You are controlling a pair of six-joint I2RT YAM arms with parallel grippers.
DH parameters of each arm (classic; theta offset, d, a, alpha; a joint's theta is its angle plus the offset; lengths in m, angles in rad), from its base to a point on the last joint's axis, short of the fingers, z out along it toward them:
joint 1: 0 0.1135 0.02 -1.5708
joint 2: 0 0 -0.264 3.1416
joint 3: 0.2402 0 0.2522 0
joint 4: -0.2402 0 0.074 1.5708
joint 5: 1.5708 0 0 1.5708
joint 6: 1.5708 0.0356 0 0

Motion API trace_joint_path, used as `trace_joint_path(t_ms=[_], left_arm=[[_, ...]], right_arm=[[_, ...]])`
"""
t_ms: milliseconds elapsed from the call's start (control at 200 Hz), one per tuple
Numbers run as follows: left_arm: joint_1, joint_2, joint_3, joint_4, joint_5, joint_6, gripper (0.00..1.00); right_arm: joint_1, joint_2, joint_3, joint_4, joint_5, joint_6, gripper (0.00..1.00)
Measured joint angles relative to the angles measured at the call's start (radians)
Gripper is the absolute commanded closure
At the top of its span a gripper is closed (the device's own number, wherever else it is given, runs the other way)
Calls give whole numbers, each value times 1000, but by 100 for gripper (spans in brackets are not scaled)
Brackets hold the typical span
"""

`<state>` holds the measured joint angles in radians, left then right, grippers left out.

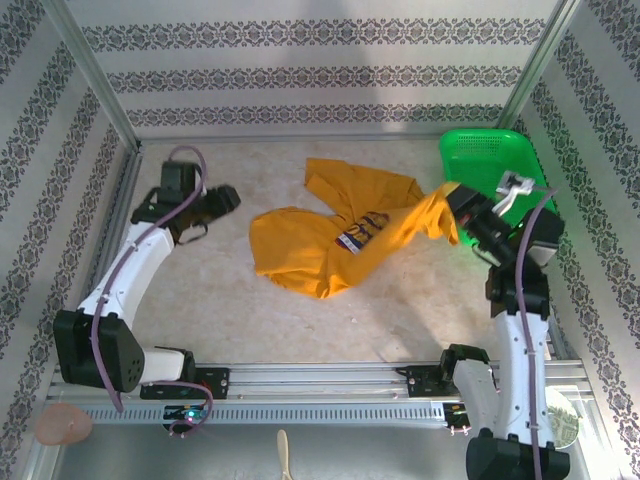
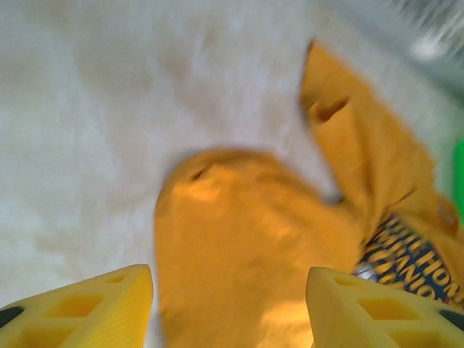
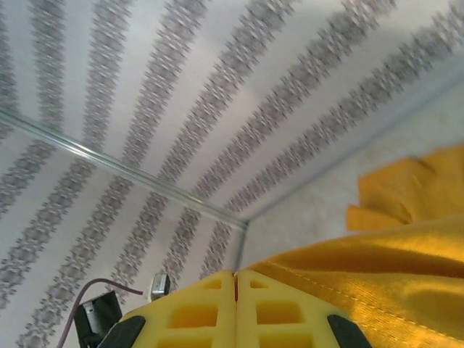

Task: Fold the inside-out t-shirt

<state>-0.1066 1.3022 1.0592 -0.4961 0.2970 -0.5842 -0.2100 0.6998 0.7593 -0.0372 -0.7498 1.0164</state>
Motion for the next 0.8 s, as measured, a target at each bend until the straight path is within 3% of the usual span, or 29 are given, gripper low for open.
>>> trace_joint_path(t_ms=[105, 235, 400, 580, 699, 799], left_arm=[[-119, -72, -135, 14, -17, -18, 40], [-353, -147, -243, 93, -72, -53, 40], [-559, -37, -288, 243, -150, -105, 41], [-644, 152, -232, 291, -237, -132, 42], [-646, 114, -239, 262, -353, -201, 42], [-658, -4, -315, 249, -441, -296, 44]], right_arm=[[40, -89, -109, -112, 42, -57, 100], [51, -140, -175, -176, 77, -100, 100], [51, -137, -191, -204, 109, -130, 100], [51, -136, -190, -214, 119, -142, 100], [51, -133, -190, -214, 122, -150, 100], [51, -116, -187, -214, 122, -152, 100]])
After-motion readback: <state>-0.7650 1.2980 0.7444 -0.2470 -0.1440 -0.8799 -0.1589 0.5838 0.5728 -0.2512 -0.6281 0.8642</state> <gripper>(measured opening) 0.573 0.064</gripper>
